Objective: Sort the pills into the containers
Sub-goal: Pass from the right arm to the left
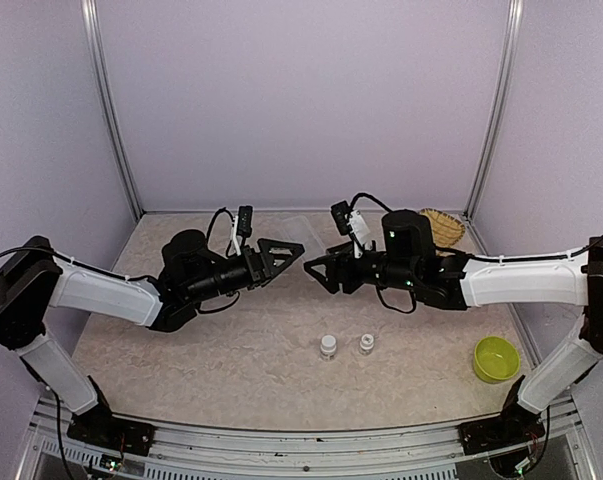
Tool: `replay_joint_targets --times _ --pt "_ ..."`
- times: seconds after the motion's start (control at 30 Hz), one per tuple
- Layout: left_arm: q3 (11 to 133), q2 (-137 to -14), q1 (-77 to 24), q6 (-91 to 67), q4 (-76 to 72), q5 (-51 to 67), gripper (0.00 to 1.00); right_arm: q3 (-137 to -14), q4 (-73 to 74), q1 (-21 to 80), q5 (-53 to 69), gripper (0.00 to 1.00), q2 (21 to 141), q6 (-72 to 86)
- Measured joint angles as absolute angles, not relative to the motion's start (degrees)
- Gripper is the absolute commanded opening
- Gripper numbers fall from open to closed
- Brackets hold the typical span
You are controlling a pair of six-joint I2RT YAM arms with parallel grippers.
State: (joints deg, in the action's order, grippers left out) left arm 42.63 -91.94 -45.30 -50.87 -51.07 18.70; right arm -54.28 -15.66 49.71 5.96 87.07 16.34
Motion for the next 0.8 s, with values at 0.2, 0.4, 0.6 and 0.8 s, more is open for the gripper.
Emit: replay_joint_targets --times 0.2,0.4,0.6,0.8 --pt "42.63 -92.97 -45.41 -52.27 -55.09 20.84 0.78 -54.08 -17.78 49.87 7.62 0.72 87.2 17.47" --pt "42.63 -92.97 -45.41 -52.77 -57.1 21.58 0.67 -53.54 -18.57 49.87 7.7 0.71 87.33 17.85" --pt "42.57 -93.01 -45.41 -53.49 -57.21 21.63 0.55 -52.86 -19.68 49.89 7.66 0.71 87.33 17.91" --pt "42.41 -93.19 -45.43 -53.63 -57.12 21.56 0.47 -52.29 -20.14 49.89 6.81 0.71 87.33 17.91"
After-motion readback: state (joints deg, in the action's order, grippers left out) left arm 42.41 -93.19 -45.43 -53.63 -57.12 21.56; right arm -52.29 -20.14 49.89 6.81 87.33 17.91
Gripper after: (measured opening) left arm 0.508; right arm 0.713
